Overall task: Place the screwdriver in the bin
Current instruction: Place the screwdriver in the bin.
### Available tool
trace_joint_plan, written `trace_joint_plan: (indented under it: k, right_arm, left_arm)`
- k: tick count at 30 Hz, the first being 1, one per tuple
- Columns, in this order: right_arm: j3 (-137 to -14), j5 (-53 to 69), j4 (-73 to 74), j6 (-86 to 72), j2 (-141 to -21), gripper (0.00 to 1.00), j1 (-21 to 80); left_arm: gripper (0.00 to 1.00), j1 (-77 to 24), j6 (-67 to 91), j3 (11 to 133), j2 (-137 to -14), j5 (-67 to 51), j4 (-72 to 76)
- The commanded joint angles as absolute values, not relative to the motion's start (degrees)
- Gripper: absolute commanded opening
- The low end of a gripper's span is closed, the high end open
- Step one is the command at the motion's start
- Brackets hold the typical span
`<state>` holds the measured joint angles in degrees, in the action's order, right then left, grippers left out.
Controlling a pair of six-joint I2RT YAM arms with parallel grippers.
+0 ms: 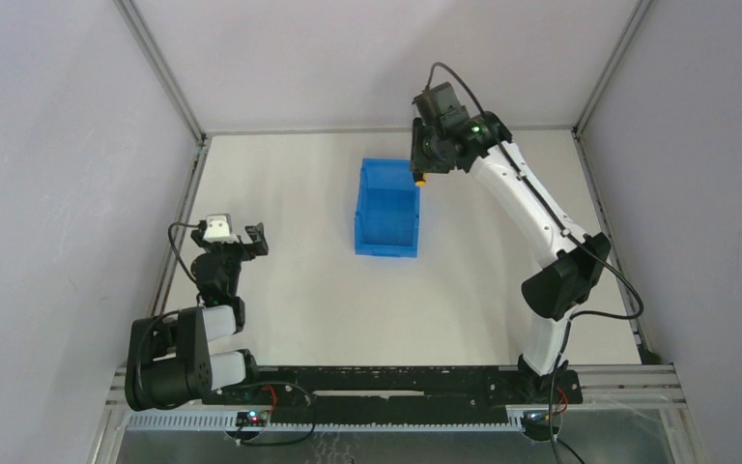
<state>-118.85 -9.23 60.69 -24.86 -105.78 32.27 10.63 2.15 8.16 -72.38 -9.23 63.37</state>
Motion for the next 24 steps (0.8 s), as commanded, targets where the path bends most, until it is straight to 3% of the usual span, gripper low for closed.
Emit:
trace_joint_plan:
  k: [1, 24]
  right_arm:
    - [-120.8, -11.6, 60.2, -28.3, -108.2, 0.00, 34.6]
    - [-120.2, -12.8, 59.9, -31.7, -119.7, 0.00, 37.5]
  left_arm:
    - [1.00, 10.4, 2.6, 7.1, -72.5, -9.2, 69.1]
    - [1.00, 10.4, 2.7, 7.1, -72.5, -9.1, 69.2]
